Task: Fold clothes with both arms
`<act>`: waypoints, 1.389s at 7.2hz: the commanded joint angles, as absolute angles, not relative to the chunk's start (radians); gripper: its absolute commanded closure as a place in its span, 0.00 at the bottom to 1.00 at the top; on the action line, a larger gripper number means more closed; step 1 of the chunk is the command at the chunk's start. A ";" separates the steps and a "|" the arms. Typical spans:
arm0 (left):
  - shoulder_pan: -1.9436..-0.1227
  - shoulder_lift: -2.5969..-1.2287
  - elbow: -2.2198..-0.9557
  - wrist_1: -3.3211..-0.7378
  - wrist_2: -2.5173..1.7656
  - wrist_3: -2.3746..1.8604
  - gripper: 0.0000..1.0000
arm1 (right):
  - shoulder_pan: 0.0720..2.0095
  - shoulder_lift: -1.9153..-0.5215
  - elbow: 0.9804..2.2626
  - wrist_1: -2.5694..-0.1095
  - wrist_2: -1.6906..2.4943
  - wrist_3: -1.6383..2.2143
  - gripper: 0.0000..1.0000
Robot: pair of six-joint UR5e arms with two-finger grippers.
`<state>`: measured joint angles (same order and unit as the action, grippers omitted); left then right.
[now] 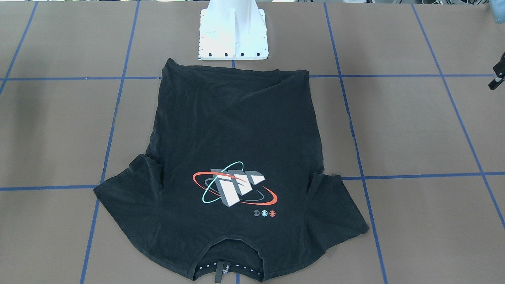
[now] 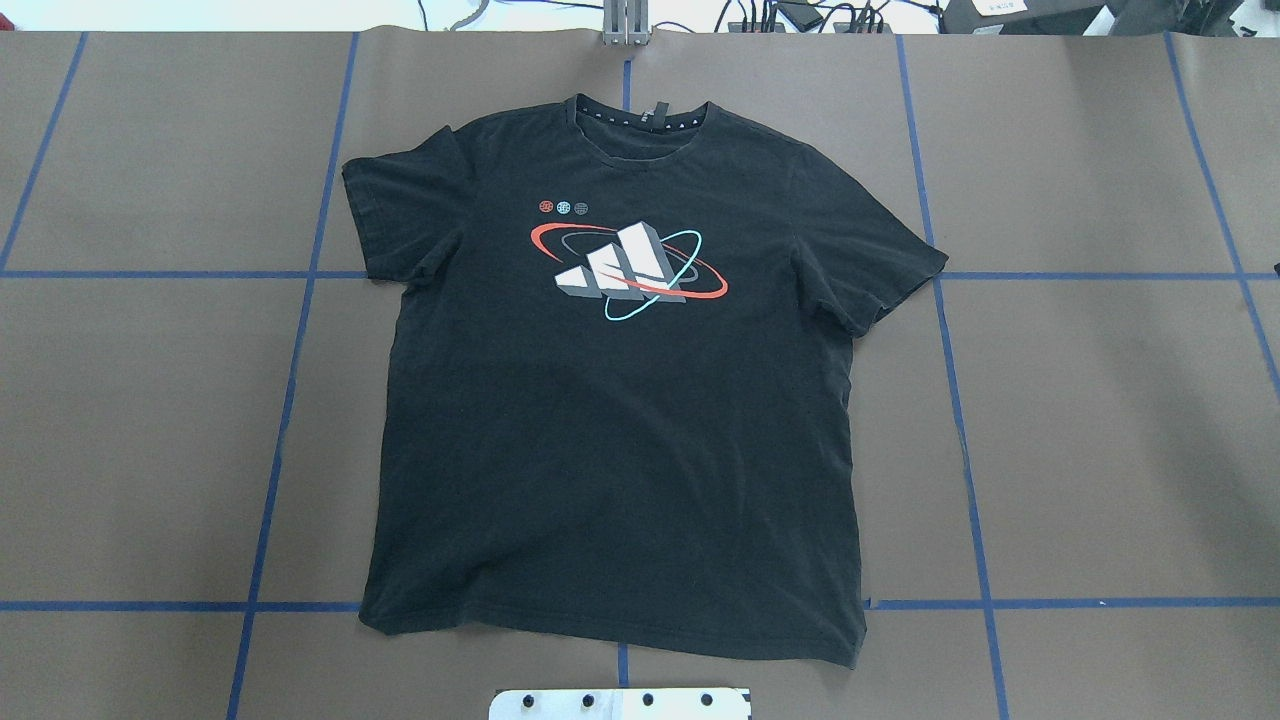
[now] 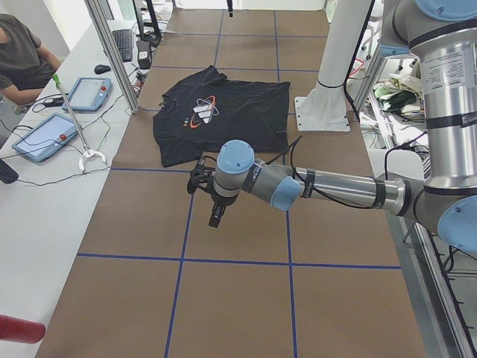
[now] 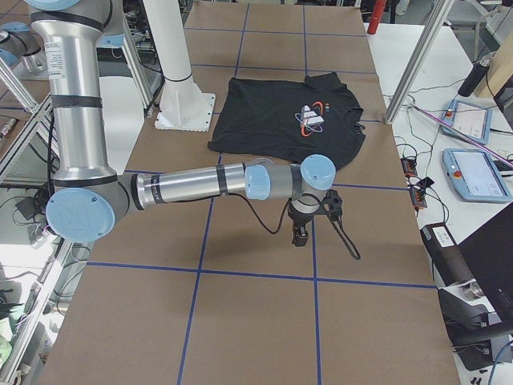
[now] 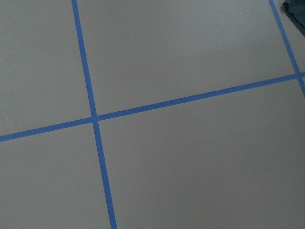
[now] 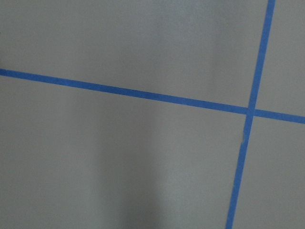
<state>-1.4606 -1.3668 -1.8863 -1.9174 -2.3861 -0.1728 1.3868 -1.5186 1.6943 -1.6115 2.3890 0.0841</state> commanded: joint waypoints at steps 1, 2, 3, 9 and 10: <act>-1.459 -1.368 -1.884 -1.931 -2.387 -0.170 0.00 | 1.272 -1.516 1.690 -1.386 2.378 0.452 0.00; -1.459 -1.368 -1.881 -1.971 -2.387 -0.173 0.00 | 1.209 -1.516 1.693 -1.259 2.370 0.679 0.00; -1.459 -1.370 -1.878 -1.988 -2.387 -0.176 0.00 | 1.159 -1.517 1.694 -1.165 2.344 0.828 0.00; -1.459 -1.367 -1.890 -1.990 -2.384 -0.166 0.00 | 0.983 -1.217 1.383 -1.012 2.120 1.120 0.02; -1.459 -1.359 -1.893 -2.012 -2.382 -0.166 0.00 | 0.980 -1.194 1.311 -0.947 2.120 1.120 0.03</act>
<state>-1.4588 -1.3649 -1.8881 -1.9941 -2.3840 -0.1659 0.9851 -1.2418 1.4145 -1.0229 2.1255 1.1113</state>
